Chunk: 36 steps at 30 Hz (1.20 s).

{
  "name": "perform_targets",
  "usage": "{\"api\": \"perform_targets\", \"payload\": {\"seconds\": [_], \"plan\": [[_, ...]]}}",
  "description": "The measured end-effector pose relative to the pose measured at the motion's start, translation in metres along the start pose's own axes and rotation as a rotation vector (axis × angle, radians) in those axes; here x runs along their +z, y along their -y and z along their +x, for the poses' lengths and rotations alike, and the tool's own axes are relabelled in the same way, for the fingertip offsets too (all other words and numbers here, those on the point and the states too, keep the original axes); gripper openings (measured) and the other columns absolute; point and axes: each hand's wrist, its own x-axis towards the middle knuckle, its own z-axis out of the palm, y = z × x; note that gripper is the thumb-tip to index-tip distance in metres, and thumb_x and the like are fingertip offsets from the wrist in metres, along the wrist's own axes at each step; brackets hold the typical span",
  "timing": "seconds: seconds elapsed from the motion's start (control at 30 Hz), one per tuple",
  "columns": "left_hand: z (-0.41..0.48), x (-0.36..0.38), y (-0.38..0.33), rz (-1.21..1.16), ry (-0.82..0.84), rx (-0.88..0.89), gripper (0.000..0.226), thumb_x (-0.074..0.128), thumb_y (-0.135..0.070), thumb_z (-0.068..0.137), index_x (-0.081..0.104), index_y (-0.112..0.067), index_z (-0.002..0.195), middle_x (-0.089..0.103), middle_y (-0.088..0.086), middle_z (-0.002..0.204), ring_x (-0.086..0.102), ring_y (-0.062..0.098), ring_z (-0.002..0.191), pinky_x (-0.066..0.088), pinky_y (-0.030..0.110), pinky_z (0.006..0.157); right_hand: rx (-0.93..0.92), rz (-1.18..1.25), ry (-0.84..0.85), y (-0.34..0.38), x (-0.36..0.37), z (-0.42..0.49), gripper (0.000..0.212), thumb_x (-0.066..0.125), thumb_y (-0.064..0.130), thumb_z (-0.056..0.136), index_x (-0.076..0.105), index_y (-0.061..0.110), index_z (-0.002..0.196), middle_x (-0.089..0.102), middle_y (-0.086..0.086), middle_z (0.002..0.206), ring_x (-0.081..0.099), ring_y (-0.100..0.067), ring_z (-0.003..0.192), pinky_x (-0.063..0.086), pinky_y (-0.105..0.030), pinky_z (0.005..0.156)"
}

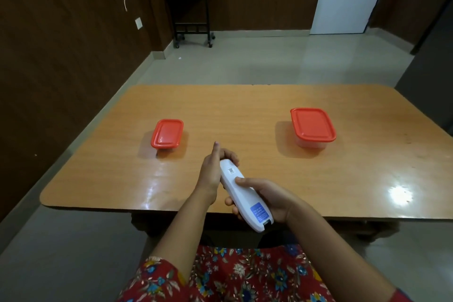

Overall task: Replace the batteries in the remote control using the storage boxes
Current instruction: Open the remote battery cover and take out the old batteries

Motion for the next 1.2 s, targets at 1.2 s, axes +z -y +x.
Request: {"api": "perform_targets", "payload": {"seconds": [1.2], "plan": [[-0.03,-0.035,0.027,-0.331,-0.251,-0.307,0.027,0.071,-0.016,0.081,0.063,-0.005,0.104,0.062,0.006,0.076,0.059,0.015,0.065,0.052,0.022,0.054,-0.399,0.329,-0.482,-0.013,-0.007,0.028,0.023,0.065,0.013,0.086,0.058,0.009,0.108,0.066,-0.01,0.092,0.068,-0.026,0.086,0.056,-0.032,0.07]]}}
